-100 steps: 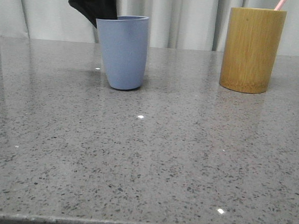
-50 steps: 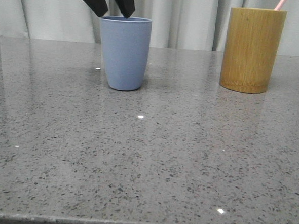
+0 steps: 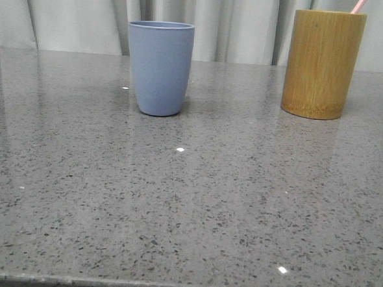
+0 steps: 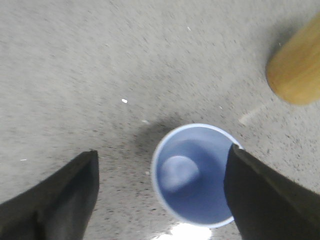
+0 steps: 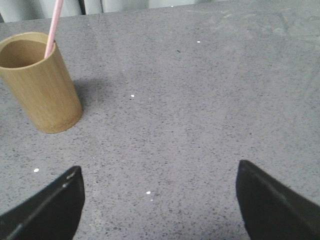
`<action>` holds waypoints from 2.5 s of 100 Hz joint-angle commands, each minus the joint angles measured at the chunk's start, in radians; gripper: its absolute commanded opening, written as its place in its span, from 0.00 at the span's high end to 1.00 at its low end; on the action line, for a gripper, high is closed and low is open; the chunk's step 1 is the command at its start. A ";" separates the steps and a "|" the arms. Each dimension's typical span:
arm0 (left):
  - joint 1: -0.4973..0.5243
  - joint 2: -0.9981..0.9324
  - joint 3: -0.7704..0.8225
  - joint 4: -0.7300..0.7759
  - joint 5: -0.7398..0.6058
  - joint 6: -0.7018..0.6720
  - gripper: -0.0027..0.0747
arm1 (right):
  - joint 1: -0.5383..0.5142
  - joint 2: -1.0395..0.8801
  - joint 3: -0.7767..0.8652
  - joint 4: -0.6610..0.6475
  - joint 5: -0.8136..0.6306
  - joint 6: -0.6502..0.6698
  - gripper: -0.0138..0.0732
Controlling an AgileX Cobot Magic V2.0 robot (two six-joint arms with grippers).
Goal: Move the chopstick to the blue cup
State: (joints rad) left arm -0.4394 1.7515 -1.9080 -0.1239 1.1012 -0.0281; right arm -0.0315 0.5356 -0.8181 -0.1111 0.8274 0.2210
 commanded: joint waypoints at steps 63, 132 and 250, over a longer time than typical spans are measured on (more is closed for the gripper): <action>0.250 -0.697 0.695 0.124 -0.263 -0.020 0.30 | 0.001 0.012 -0.032 -0.030 -0.071 -0.012 0.13; 0.387 -1.264 1.235 0.124 -0.340 -0.020 0.30 | 0.001 0.012 -0.032 0.047 -0.200 -0.012 0.13; 0.387 -1.264 1.239 0.124 -0.340 -0.020 0.30 | 0.105 0.759 -0.237 0.247 -0.910 0.019 0.13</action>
State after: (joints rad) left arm -0.0575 0.4833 -0.6443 0.0000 0.8382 -0.0379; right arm 0.0702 1.2897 -0.9914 0.1314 0.0102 0.2278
